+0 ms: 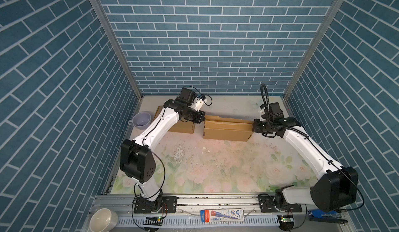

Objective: Fold the paper box

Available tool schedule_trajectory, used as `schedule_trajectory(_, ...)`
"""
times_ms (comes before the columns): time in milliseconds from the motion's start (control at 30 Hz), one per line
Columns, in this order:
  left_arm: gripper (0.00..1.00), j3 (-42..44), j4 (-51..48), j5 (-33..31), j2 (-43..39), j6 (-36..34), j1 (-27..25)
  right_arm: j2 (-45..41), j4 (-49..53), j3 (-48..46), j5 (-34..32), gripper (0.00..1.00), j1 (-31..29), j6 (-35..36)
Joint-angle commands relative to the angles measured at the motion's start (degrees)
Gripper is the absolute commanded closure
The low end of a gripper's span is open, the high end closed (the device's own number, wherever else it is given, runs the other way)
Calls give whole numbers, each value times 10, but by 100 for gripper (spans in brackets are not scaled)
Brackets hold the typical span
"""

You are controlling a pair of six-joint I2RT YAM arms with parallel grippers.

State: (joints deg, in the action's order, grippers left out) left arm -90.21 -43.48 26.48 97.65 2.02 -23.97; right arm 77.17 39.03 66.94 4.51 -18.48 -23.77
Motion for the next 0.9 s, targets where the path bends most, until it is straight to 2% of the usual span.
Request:
schedule_trajectory(0,100,37,45,11,-21,62,0,-4,26,-25,-6,100,-3,-26)
schedule_trajectory(200,100,94,112,10,-44,111,-5,-10,18,-35,-7,100,-4,-39)
schedule_trajectory(433,100,131,153,-14,-65,117,-5,-16,17,-41,-10,100,-3,-41)
schedule_trajectory(867,100,198,252,-35,-90,173,-10,-17,15,-45,-13,100,-4,-44)
